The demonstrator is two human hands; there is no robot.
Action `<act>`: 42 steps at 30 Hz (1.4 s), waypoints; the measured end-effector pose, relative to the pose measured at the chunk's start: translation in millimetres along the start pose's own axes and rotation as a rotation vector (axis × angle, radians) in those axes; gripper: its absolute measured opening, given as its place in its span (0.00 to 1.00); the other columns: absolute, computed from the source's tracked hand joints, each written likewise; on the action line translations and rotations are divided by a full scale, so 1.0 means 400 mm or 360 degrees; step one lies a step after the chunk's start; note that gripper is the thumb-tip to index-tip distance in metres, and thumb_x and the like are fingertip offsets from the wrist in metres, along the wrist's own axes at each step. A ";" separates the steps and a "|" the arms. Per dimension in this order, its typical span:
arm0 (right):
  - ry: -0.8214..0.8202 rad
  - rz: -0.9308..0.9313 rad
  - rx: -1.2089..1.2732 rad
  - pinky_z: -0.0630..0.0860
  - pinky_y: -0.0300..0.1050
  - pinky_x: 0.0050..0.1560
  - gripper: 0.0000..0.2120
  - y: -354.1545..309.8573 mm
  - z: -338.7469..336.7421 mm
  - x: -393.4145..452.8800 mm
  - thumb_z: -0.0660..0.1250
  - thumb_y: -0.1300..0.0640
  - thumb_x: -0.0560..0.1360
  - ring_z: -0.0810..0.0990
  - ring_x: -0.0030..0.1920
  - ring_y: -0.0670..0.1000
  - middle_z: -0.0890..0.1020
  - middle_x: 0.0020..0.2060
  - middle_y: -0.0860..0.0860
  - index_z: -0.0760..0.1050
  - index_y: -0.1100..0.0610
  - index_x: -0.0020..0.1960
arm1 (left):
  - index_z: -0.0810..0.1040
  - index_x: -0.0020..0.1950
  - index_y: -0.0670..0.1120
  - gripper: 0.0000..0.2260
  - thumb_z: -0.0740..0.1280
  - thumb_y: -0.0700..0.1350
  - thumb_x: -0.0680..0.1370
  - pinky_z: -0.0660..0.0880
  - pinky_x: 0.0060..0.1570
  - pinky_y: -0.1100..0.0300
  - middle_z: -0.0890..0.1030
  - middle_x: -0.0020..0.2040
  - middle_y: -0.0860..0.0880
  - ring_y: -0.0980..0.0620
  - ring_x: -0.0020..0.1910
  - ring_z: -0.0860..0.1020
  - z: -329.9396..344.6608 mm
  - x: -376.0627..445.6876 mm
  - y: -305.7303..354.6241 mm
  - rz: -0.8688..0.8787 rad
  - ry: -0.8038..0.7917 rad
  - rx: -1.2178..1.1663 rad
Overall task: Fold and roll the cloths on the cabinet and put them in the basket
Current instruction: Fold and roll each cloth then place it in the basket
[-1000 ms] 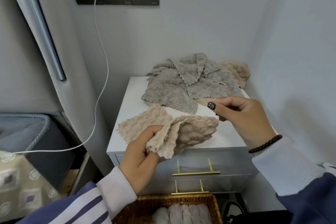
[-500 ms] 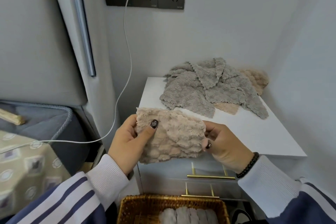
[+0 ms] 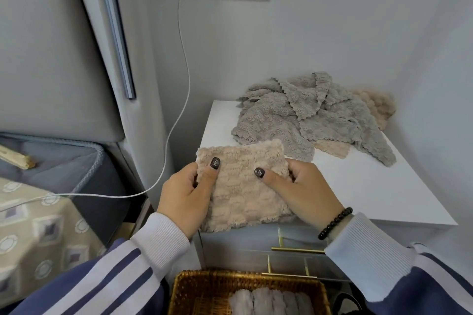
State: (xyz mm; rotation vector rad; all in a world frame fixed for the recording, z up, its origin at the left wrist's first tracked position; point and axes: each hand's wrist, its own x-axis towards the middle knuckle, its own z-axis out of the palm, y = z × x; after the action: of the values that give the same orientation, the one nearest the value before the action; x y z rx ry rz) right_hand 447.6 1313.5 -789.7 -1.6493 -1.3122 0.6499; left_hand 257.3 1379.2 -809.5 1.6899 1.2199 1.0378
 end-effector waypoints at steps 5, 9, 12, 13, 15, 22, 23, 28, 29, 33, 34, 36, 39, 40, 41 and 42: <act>0.0016 0.0219 -0.0460 0.54 0.39 0.28 0.25 0.015 0.044 0.041 0.65 0.43 0.76 0.57 0.27 0.47 0.59 0.26 0.48 0.55 0.54 0.32 | 0.70 0.42 0.49 0.15 0.58 0.59 0.78 0.71 0.32 0.57 0.76 0.30 0.50 0.51 0.29 0.73 0.004 0.034 -0.015 -0.0021 -0.0051 0.0500; -0.0016 0.0271 -0.0647 0.55 0.38 0.26 0.25 0.011 0.054 0.058 0.62 0.42 0.77 0.59 0.26 0.47 0.61 0.26 0.48 0.56 0.55 0.31 | 0.70 0.45 0.50 0.07 0.60 0.53 0.78 0.71 0.30 0.58 0.79 0.32 0.46 0.52 0.28 0.73 0.005 0.044 -0.024 -0.0095 -0.0125 0.0500; -0.0021 0.0297 -0.0700 0.56 0.38 0.26 0.24 0.010 0.064 0.073 0.61 0.42 0.78 0.61 0.25 0.46 0.63 0.25 0.48 0.56 0.53 0.32 | 0.70 0.47 0.49 0.08 0.59 0.53 0.79 0.69 0.30 0.60 0.78 0.31 0.49 0.53 0.28 0.72 0.006 0.056 -0.026 -0.0136 -0.0131 0.0514; -0.0017 0.0316 -0.0708 0.57 0.37 0.26 0.23 0.008 0.066 0.077 0.61 0.42 0.78 0.62 0.25 0.46 0.64 0.25 0.48 0.54 0.51 0.32 | 0.70 0.48 0.49 0.09 0.59 0.53 0.79 0.69 0.30 0.60 0.77 0.32 0.50 0.53 0.29 0.73 0.008 0.064 -0.027 -0.0145 -0.0139 0.0559; -0.0004 0.0336 -0.0710 0.59 0.36 0.25 0.23 0.013 0.072 0.083 0.60 0.41 0.78 0.64 0.25 0.45 0.66 0.26 0.47 0.53 0.49 0.33 | 0.69 0.49 0.48 0.10 0.57 0.54 0.80 0.70 0.31 0.58 0.76 0.32 0.50 0.51 0.30 0.74 0.009 0.082 -0.029 -0.0165 -0.0169 0.0683; 0.0026 0.0329 -0.0822 0.64 0.41 0.30 0.20 0.020 0.083 0.087 0.59 0.39 0.77 0.72 0.31 0.46 0.72 0.31 0.49 0.65 0.55 0.38 | 0.65 0.52 0.48 0.11 0.54 0.56 0.80 0.69 0.33 0.58 0.73 0.34 0.53 0.49 0.34 0.74 -0.013 0.082 0.012 0.0035 -0.0102 0.1422; 0.0029 0.0318 -0.0849 0.66 0.42 0.31 0.20 0.020 0.086 0.087 0.59 0.38 0.77 0.73 0.33 0.47 0.74 0.32 0.49 0.67 0.55 0.42 | 0.65 0.52 0.48 0.10 0.55 0.54 0.80 0.67 0.32 0.58 0.73 0.34 0.53 0.50 0.34 0.73 -0.015 0.073 0.019 0.0191 -0.0002 0.1460; -0.0003 0.0221 -0.0836 0.65 0.42 0.30 0.17 0.015 0.087 0.083 0.58 0.42 0.78 0.72 0.33 0.49 0.73 0.33 0.49 0.65 0.56 0.43 | 0.76 0.57 0.41 0.17 0.56 0.46 0.73 0.78 0.47 0.51 0.80 0.53 0.43 0.43 0.49 0.79 0.029 0.030 0.015 0.0948 -0.0022 0.1288; -0.0040 0.0201 -0.0795 0.64 0.42 0.30 0.17 0.013 0.082 0.083 0.58 0.44 0.79 0.71 0.32 0.49 0.72 0.32 0.49 0.64 0.56 0.40 | 0.76 0.60 0.39 0.20 0.55 0.46 0.73 0.77 0.54 0.50 0.79 0.57 0.41 0.42 0.55 0.79 0.044 0.025 0.005 0.0978 -0.0114 0.1331; -0.0054 0.0299 -0.0432 0.68 0.42 0.30 0.11 0.010 0.055 0.087 0.60 0.48 0.79 0.71 0.30 0.51 0.75 0.32 0.51 0.68 0.55 0.43 | 0.65 0.73 0.39 0.31 0.43 0.52 0.76 0.61 0.70 0.45 0.69 0.72 0.41 0.44 0.72 0.65 0.064 0.012 -0.017 0.0719 -0.0459 0.1605; 0.0034 0.0260 -0.0426 0.70 0.40 0.31 0.07 0.011 0.050 0.084 0.61 0.49 0.78 0.74 0.31 0.50 0.78 0.35 0.49 0.70 0.53 0.48 | 0.57 0.77 0.41 0.34 0.36 0.54 0.74 0.53 0.73 0.47 0.61 0.76 0.43 0.46 0.76 0.57 0.064 0.013 -0.020 0.0647 -0.0544 0.1645; 0.0335 -0.0047 -0.0654 0.74 0.39 0.40 0.10 0.013 0.048 0.078 0.63 0.55 0.78 0.78 0.40 0.47 0.79 0.46 0.47 0.70 0.53 0.59 | 0.45 0.78 0.44 0.38 0.28 0.55 0.70 0.41 0.74 0.51 0.48 0.79 0.46 0.49 0.78 0.46 0.065 0.010 -0.026 0.0572 -0.0632 0.1666; 0.0423 -0.0689 -0.0805 0.69 0.37 0.60 0.16 0.008 0.066 0.067 0.59 0.62 0.77 0.75 0.57 0.50 0.77 0.59 0.52 0.72 0.60 0.64 | 0.44 0.78 0.43 0.37 0.28 0.55 0.70 0.39 0.73 0.50 0.47 0.79 0.45 0.47 0.78 0.44 0.069 0.003 -0.029 0.0582 -0.0594 0.1659; 0.0305 -0.0795 -0.0875 0.64 0.35 0.66 0.18 0.012 0.076 0.062 0.57 0.61 0.77 0.73 0.63 0.50 0.76 0.62 0.54 0.71 0.61 0.66 | 0.46 0.78 0.42 0.37 0.30 0.56 0.72 0.42 0.74 0.49 0.49 0.79 0.44 0.46 0.78 0.47 0.070 0.004 -0.032 0.0565 -0.0576 0.1634; 0.0151 -0.0848 -0.0961 0.60 0.36 0.69 0.20 0.020 0.089 0.056 0.54 0.60 0.77 0.71 0.67 0.51 0.74 0.65 0.54 0.70 0.61 0.68 | 0.52 0.78 0.41 0.35 0.34 0.55 0.74 0.47 0.73 0.47 0.54 0.78 0.43 0.45 0.77 0.52 0.070 0.005 -0.037 0.0567 -0.0556 0.1636; -0.0001 -0.0857 -0.1046 0.58 0.38 0.71 0.22 0.029 0.101 0.049 0.52 0.58 0.78 0.68 0.69 0.51 0.73 0.67 0.55 0.69 0.61 0.69 | 0.59 0.76 0.40 0.32 0.40 0.54 0.76 0.55 0.72 0.45 0.62 0.75 0.42 0.44 0.75 0.60 0.070 0.006 -0.041 0.0574 -0.0533 0.1646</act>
State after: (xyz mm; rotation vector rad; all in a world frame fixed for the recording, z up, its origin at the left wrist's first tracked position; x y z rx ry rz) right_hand 425.5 1344.8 -815.8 -1.6548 -2.0032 -0.1282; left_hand 278.5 1381.6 -833.9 2.8073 1.3346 0.2193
